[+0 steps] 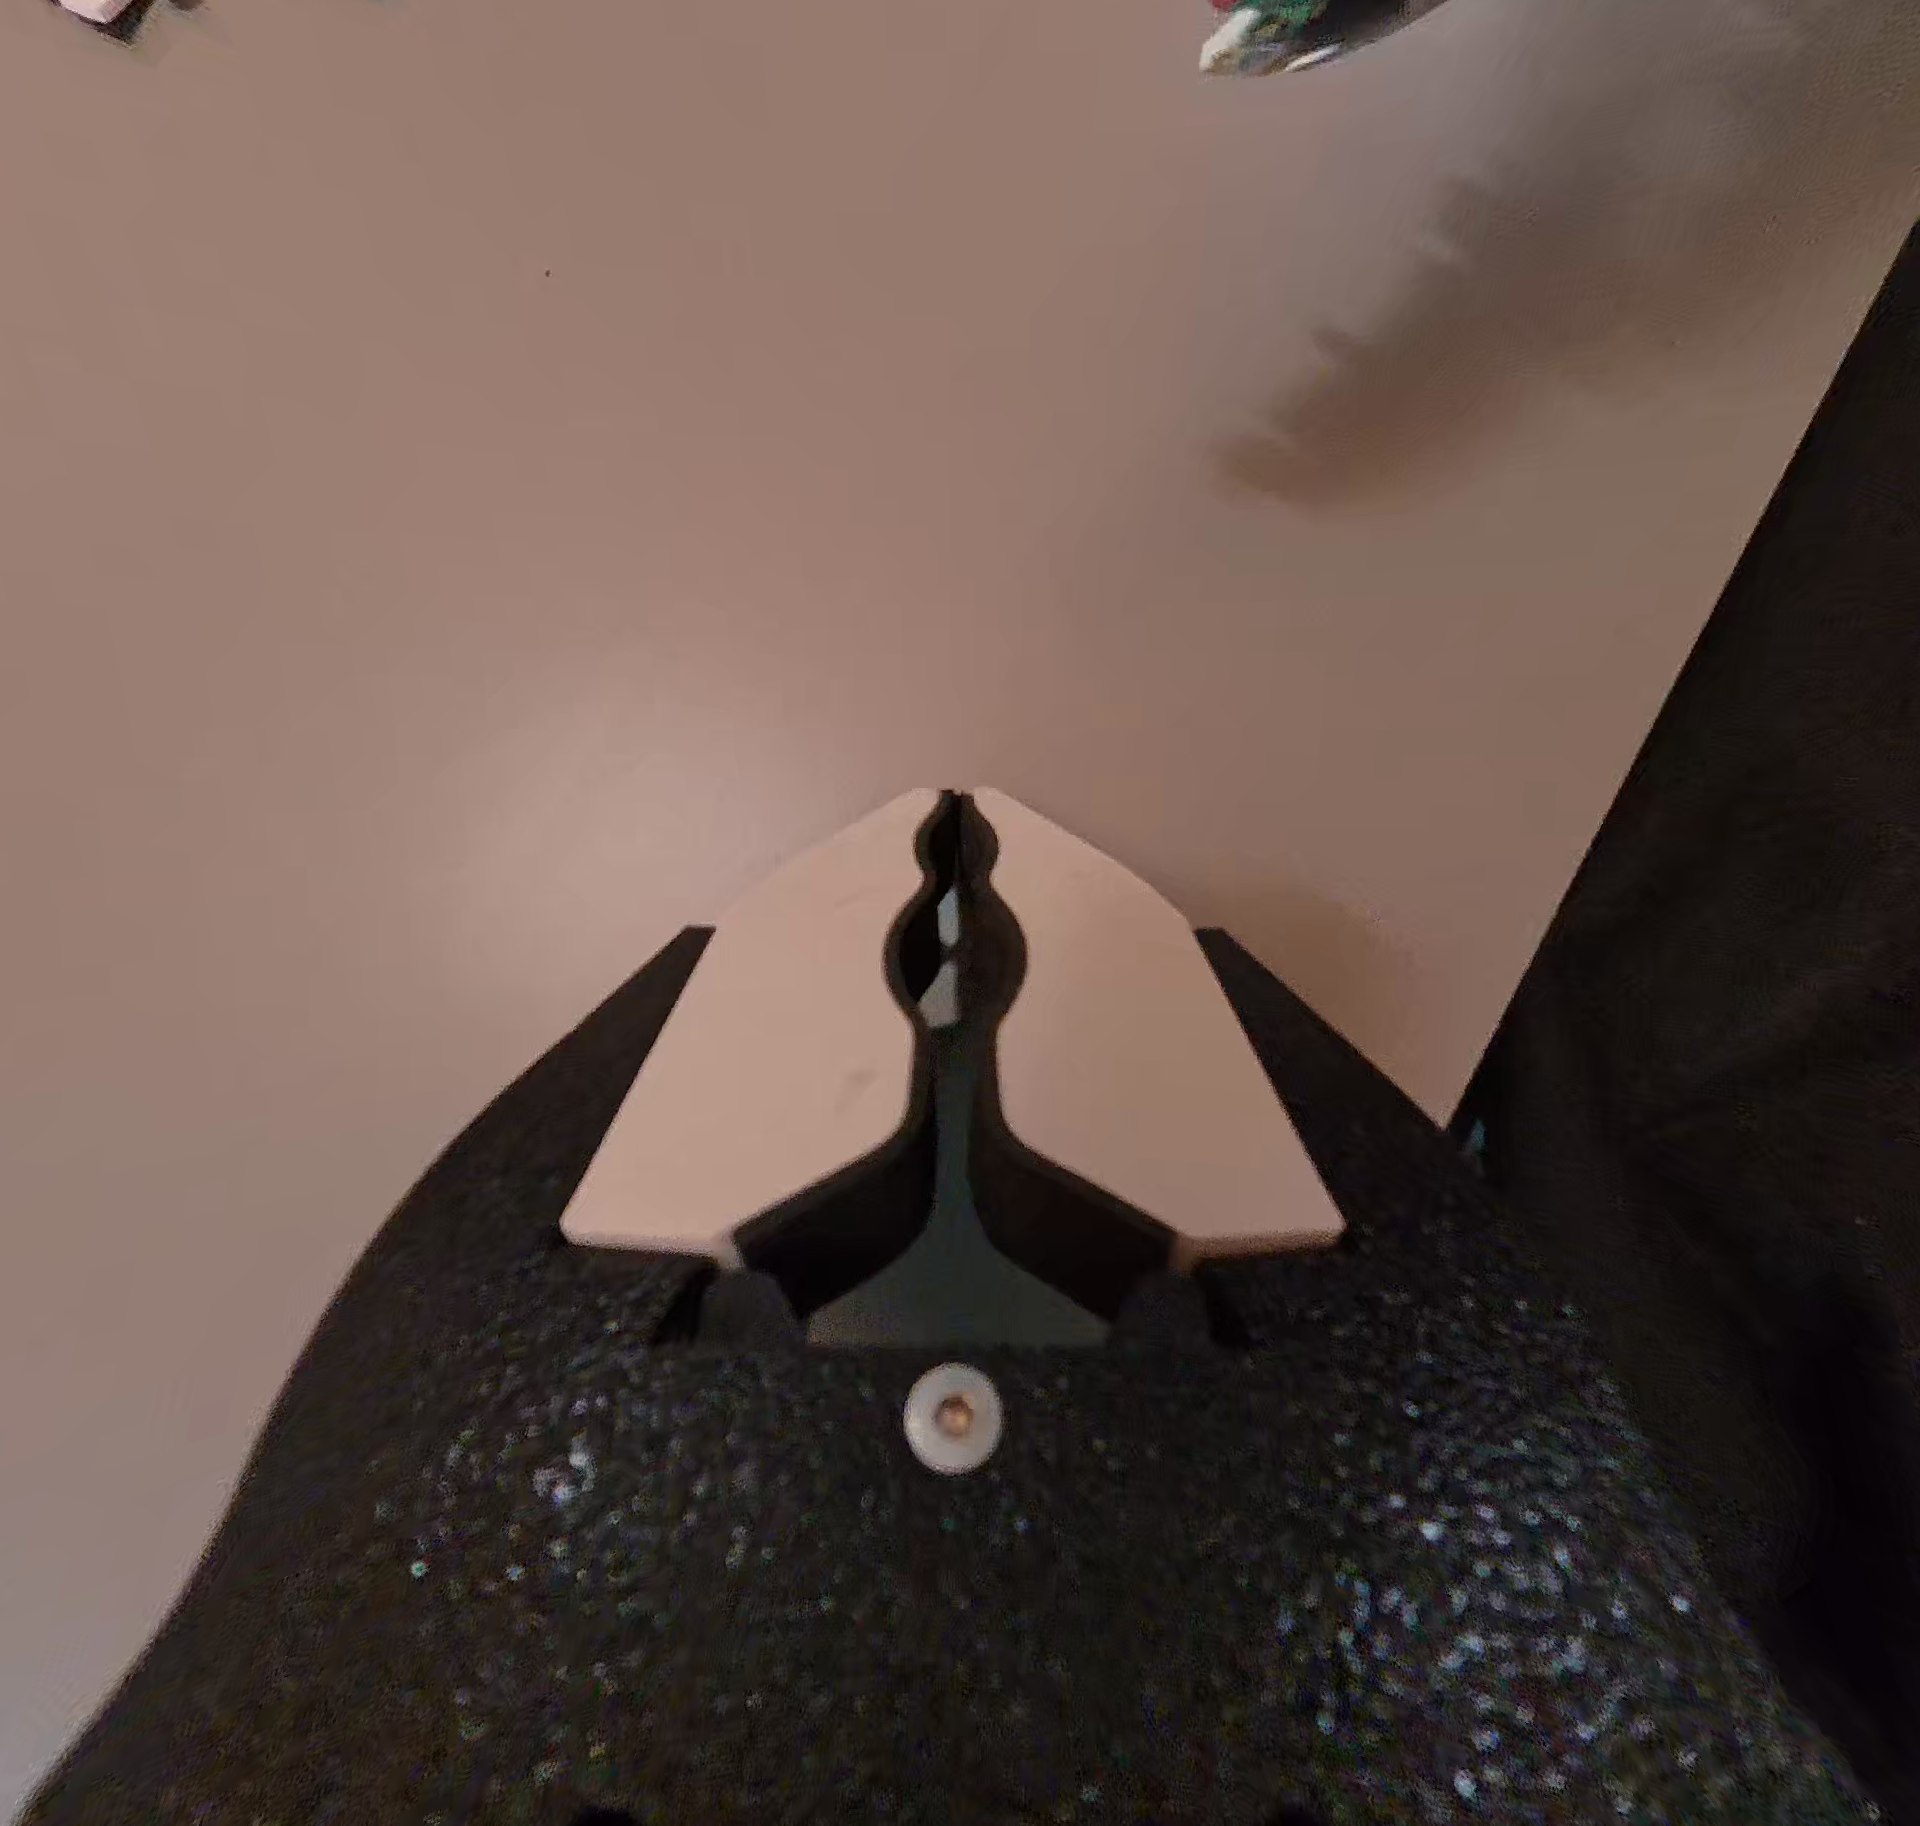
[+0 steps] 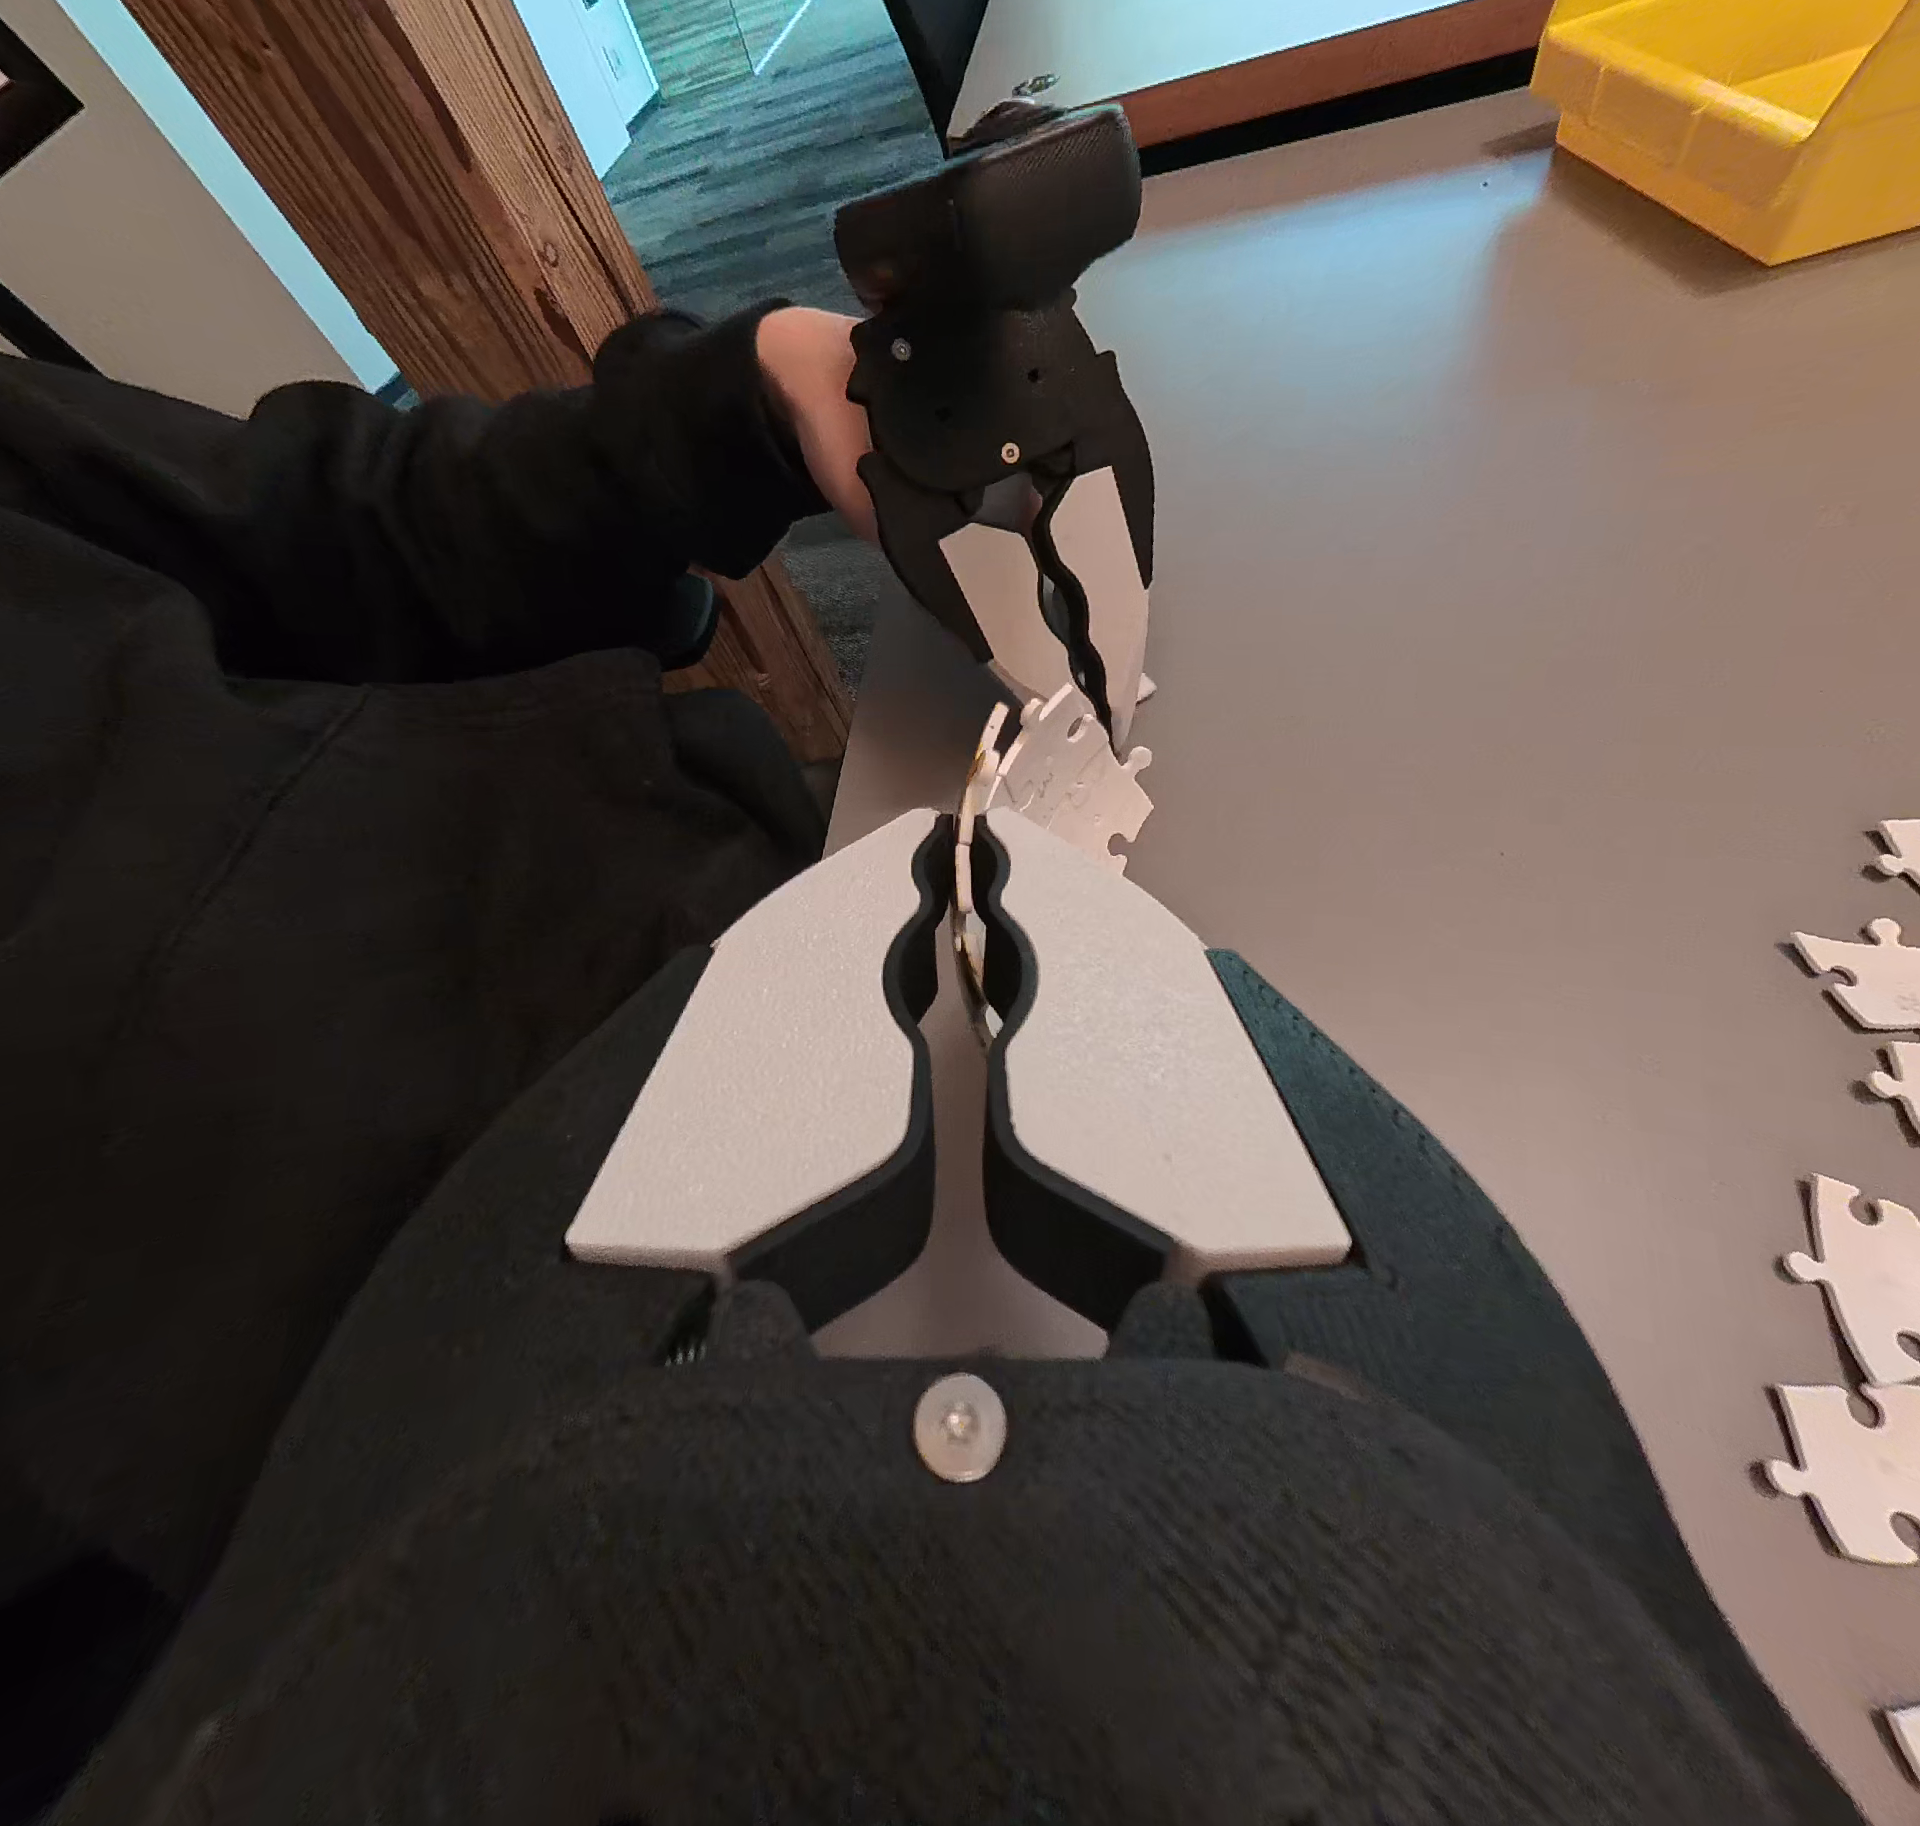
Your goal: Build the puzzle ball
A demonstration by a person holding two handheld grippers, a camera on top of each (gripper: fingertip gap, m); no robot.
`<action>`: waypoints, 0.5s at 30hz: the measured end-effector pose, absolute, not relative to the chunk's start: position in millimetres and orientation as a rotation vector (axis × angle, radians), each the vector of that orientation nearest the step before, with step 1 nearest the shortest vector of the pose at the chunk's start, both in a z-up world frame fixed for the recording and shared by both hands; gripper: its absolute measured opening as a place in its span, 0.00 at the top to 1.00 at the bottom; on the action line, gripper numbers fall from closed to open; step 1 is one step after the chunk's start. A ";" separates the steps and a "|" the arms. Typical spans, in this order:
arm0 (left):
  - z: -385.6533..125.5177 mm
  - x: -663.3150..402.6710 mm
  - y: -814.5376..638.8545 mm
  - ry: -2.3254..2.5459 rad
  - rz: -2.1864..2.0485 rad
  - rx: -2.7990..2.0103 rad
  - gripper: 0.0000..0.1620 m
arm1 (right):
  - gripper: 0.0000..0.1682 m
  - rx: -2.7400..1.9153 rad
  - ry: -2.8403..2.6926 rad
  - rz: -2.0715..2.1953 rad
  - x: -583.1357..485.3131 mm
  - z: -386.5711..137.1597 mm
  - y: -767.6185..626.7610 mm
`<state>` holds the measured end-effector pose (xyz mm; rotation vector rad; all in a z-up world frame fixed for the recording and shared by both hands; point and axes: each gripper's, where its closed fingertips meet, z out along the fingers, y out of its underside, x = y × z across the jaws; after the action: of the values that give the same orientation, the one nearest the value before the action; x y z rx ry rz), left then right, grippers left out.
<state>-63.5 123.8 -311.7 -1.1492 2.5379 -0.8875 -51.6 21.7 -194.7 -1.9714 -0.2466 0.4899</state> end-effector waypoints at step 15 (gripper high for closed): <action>-216.4 -57.0 89.9 2.201 -1.174 -0.693 0.78 | 0.98 -1.891 -0.464 0.328 -60.6 -205.1 36.5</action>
<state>-57.0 89.9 -216.4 -0.6926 2.2007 -1.1740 -60.6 36.5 -205.1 -1.8906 -0.4637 0.3282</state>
